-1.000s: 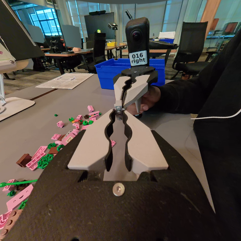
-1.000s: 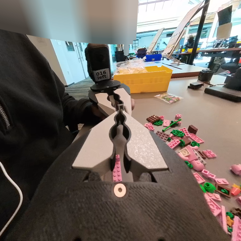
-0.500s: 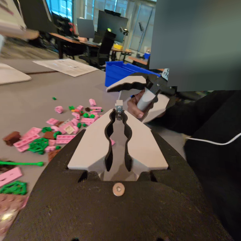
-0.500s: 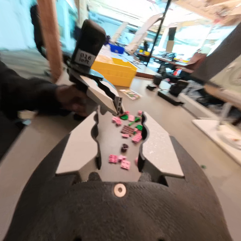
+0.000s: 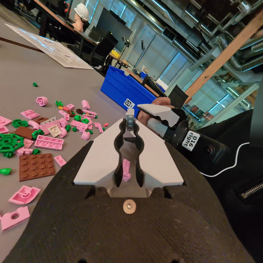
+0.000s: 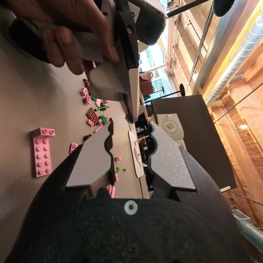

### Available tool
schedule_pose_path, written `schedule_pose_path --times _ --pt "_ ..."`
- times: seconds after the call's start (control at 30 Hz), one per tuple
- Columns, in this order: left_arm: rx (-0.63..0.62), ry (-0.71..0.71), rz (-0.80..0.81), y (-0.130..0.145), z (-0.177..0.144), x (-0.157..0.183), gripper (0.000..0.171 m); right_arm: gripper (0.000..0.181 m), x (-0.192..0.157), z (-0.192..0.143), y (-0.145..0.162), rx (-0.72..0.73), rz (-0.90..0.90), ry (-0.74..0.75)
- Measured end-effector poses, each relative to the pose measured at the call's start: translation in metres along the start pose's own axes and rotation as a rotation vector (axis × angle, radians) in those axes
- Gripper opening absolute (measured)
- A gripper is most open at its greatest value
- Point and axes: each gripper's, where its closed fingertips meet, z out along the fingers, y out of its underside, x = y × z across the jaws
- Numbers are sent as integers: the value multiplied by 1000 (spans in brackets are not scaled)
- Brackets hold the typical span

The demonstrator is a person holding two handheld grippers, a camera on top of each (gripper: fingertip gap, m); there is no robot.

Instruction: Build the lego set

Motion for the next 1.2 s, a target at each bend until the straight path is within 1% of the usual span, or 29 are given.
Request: schedule_pose_path --times 0.13,0.33,0.4,0.63,0.7,0.77,0.8,0.87,0.97,1.03,1.13,1.2 --pt "8 31 -46 -1 -1 1 8 34 0 -2 -5 7 -72 20" --pt "-32 95 -79 7 4 10 8 26 -4 -2 -8 2 -188 47" --pt "-40 127 -105 9 5 13 8 19 0 -3 -10 13 -187 66" --pt "-54 228 -166 10 4 24 13 16 5 -7 -14 56 -87 47" --pt "-46 255 -175 8 3 27 16 16 7 -8 -14 74 -3 25" --pt "-29 292 -196 5 1 31 28 13 9 -9 -13 91 111 -11" --pt "-21 297 -205 3 0 30 32 9 11 -9 -12 101 170 -22" --pt "-4 299 -212 0 -2 29 34 9 18 -10 -7 119 299 -44" --pt "15 299 -223 -4 -5 26 34 9 24 -10 0 154 540 -111" --pt "16 284 -231 -4 -5 23 34 8 27 -11 0 201 748 -193" --pt "27 265 -229 -6 -5 20 37 8 26 -13 -7 288 1068 -383" --pt "41 249 -217 -8 -6 18 39 9 25 -14 -8 336 1218 -472"
